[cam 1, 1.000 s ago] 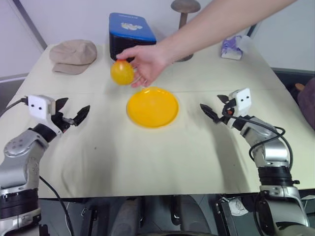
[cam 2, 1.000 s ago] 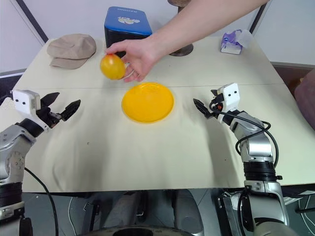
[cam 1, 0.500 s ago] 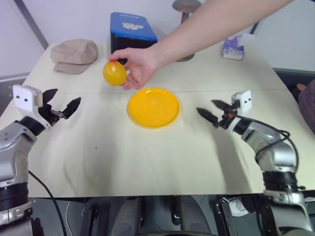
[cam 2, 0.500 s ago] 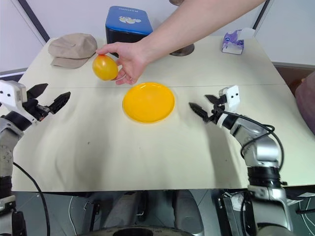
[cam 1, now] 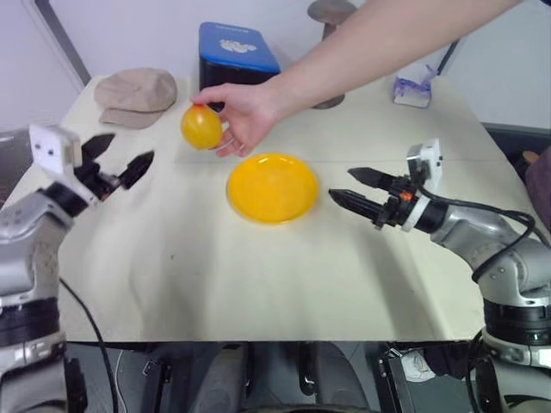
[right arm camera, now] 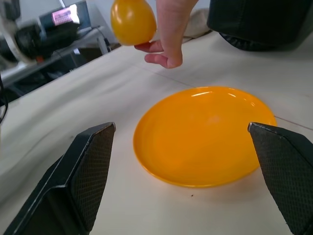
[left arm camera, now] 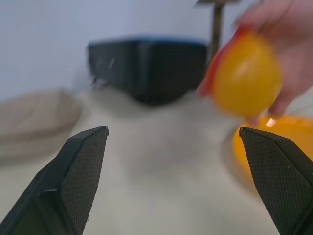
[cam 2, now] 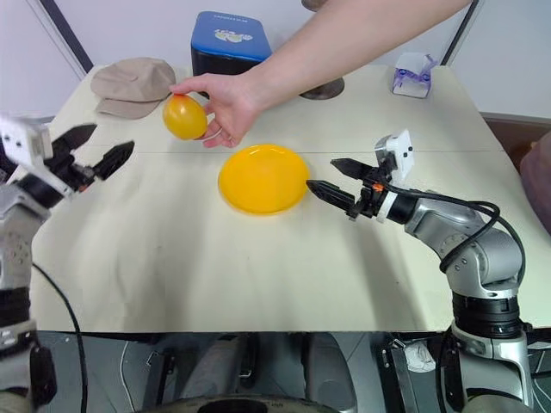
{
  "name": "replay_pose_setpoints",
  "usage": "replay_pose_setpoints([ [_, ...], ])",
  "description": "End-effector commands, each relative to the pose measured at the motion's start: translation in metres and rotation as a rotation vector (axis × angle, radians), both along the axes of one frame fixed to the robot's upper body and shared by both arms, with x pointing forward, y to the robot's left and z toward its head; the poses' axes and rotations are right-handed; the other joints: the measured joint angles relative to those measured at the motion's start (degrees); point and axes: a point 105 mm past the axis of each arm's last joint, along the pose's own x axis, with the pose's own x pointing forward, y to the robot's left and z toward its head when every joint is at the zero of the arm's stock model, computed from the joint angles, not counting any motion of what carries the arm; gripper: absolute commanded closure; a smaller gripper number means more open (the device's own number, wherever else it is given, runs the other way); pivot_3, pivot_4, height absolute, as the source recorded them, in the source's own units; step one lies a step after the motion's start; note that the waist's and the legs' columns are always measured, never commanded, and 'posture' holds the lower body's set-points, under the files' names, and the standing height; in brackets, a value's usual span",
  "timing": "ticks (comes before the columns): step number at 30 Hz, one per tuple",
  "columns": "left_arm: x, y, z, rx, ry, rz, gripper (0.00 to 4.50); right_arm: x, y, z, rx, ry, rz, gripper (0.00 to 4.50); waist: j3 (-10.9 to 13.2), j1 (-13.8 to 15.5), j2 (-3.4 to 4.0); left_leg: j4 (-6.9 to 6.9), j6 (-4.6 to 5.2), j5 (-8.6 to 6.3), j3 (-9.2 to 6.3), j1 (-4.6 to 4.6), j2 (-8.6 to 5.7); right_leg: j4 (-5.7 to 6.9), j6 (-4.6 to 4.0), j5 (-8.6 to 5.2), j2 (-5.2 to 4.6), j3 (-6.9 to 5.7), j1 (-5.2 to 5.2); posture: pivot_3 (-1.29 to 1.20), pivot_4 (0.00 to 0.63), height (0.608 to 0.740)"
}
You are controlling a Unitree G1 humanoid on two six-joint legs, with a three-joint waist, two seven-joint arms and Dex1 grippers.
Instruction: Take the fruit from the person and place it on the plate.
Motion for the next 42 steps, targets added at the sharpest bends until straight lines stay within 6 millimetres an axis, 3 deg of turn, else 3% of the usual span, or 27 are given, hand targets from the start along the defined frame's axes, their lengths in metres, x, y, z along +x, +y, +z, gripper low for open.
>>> replay_pose_setpoints([
  [1, 0.012, -0.021, 0.002, -0.004, -0.020, -0.086, 0.00, 0.006, -0.003, 0.009, -0.010, -0.066, -0.033, 0.06, 0.00, 0.06, 0.00, -0.01, 0.00, 0.00, 0.02, 0.00, -0.01, 0.00, 0.01, 0.01, 0.01, 0.00, 0.00, 0.00, 0.150, 0.740],
  [5, 0.023, -0.047, -0.001, -0.011, -0.015, -0.184, 0.00, 0.009, -0.003, 0.008, -0.016, -0.077, -0.053, 0.06, 0.01, 0.04, -0.02, 0.00, 0.02, 0.00, 0.02, -0.02, -0.02, -0.01, 0.09, 0.05, 0.05, 0.00, 0.00, 0.00, 0.150, 0.740],
  [9, 0.034, -0.059, 0.000, -0.028, -0.030, -0.212, 0.00, 0.009, -0.004, 0.006, -0.017, -0.081, -0.073, 0.06, 0.02, -0.08, -0.03, 0.00, 0.02, 0.00, 0.02, -0.01, -0.01, 0.02, 0.11, 0.06, 0.05, 0.00, -0.01, 0.00, 0.150, 0.740],
  [16, 0.048, -0.068, 0.004, -0.044, -0.058, -0.220, 0.00, 0.007, -0.006, 0.004, -0.016, -0.082, -0.097, 0.06, 0.02, -0.01, -0.03, 0.01, 0.02, 0.00, 0.02, -0.01, -0.01, 0.02, 0.13, 0.07, 0.06, 0.00, -0.01, 0.00, 0.150, 0.740],
  [27, 0.053, -0.079, 0.004, -0.068, -0.060, -0.243, 0.00, 0.009, -0.009, 0.003, -0.011, -0.087, -0.130, 0.06, 0.02, -0.02, -0.03, 0.02, 0.02, 0.00, 0.02, -0.01, -0.01, 0.03, 0.15, 0.08, 0.07, 0.00, -0.01, 0.00, 0.150, 0.740],
  [28, 0.052, -0.079, 0.005, -0.075, -0.062, -0.248, 0.25, 0.009, -0.009, 0.002, -0.010, -0.087, -0.132, 0.01, 0.02, -0.03, -0.03, 0.02, 0.02, 0.00, 0.02, -0.01, -0.01, 0.03, 0.15, 0.08, 0.07, 0.00, -0.01, 0.00, 0.150, 0.740],
  [31, 0.052, -0.079, 0.005, -0.074, -0.065, -0.247, 1.16, 0.009, -0.009, 0.001, -0.009, -0.087, -0.137, 0.00, 0.02, -0.02, -0.03, 0.02, 0.02, 0.00, 0.02, -0.01, -0.01, 0.04, 0.15, 0.08, 0.08, 0.00, -0.01, 0.00, 0.150, 0.740],
  [38, 0.053, -0.074, 0.008, -0.061, -0.075, -0.217, 1.18, 0.010, -0.009, 0.000, -0.005, -0.086, -0.145, 0.00, 0.02, -0.02, -0.03, 0.02, 0.02, 0.00, 0.02, -0.01, -0.01, 0.04, 0.15, 0.08, 0.08, 0.00, -0.01, 0.00, 0.150, 0.740],
  [42, 0.056, -0.046, 0.015, -0.079, -0.084, -0.107, 1.18, 0.010, -0.010, 0.000, -0.004, -0.089, -0.154, 0.00, 0.02, -0.15, -0.03, 0.02, 0.02, 0.00, 0.01, -0.01, -0.01, 0.04, 0.15, 0.08, 0.08, 0.00, -0.01, 0.00, 0.150, 0.740],
])
